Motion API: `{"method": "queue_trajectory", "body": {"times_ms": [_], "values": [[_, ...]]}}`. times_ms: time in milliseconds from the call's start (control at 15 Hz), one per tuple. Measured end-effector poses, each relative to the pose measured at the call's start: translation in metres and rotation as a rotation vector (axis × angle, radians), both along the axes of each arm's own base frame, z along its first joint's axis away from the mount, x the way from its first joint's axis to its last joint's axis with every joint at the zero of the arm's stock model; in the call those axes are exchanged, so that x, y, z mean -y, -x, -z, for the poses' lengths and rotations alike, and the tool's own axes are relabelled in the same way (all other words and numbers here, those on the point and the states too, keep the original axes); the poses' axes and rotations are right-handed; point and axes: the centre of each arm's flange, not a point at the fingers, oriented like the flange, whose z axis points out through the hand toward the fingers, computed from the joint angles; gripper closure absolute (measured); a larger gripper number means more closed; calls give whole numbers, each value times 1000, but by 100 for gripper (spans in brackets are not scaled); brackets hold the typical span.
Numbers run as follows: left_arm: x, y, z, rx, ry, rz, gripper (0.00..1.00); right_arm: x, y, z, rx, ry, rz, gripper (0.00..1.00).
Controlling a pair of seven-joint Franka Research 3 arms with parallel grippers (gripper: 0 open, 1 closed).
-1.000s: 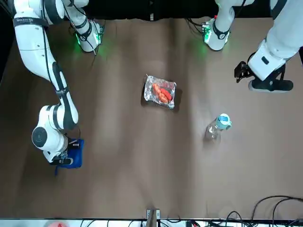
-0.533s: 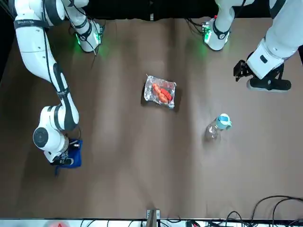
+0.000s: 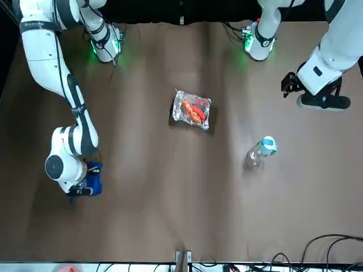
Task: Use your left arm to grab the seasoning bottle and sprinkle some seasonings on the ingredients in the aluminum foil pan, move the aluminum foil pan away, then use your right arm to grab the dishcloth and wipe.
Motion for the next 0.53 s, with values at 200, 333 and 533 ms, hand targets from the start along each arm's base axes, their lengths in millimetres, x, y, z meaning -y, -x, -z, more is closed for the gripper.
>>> {"method": "queue_trajectory", "body": {"times_ms": [200,333,533], "values": [[-4,-1,2,-4,-2,-7,1,-54,9,-16,-54,5,-16,93],[-17,-4,2,-3,-5,-31,1,-109,18,-27,-51,-17,19,94],[-32,-7,2,-4,-4,-50,1,-196,41,-34,-54,-52,45,94]]}}
